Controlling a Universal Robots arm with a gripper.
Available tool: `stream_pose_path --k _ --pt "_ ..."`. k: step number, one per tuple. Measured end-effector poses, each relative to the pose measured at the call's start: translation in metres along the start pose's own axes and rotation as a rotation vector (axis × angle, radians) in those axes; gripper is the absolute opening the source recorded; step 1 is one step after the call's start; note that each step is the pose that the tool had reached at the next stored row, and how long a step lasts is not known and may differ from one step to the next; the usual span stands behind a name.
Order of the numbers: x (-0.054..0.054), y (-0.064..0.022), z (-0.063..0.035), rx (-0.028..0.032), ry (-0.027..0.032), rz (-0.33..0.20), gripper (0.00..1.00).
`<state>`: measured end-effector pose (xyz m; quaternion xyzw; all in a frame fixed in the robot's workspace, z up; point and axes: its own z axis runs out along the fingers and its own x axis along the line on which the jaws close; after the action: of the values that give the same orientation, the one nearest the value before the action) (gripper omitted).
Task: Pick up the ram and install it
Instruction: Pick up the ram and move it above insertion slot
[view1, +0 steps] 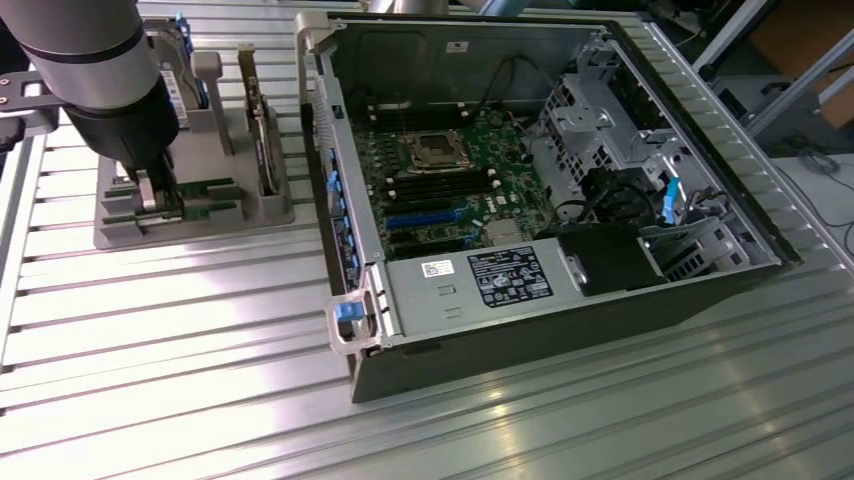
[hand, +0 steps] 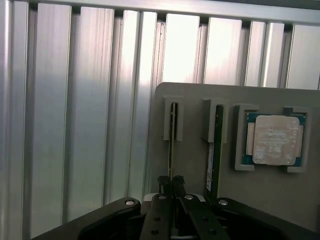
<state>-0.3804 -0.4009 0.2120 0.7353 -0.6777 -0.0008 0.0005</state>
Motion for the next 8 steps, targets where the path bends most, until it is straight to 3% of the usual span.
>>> stream_pose_path --k 8 --pt "0.0 0.0 -0.0085 0.0 0.0 0.0 0.13"
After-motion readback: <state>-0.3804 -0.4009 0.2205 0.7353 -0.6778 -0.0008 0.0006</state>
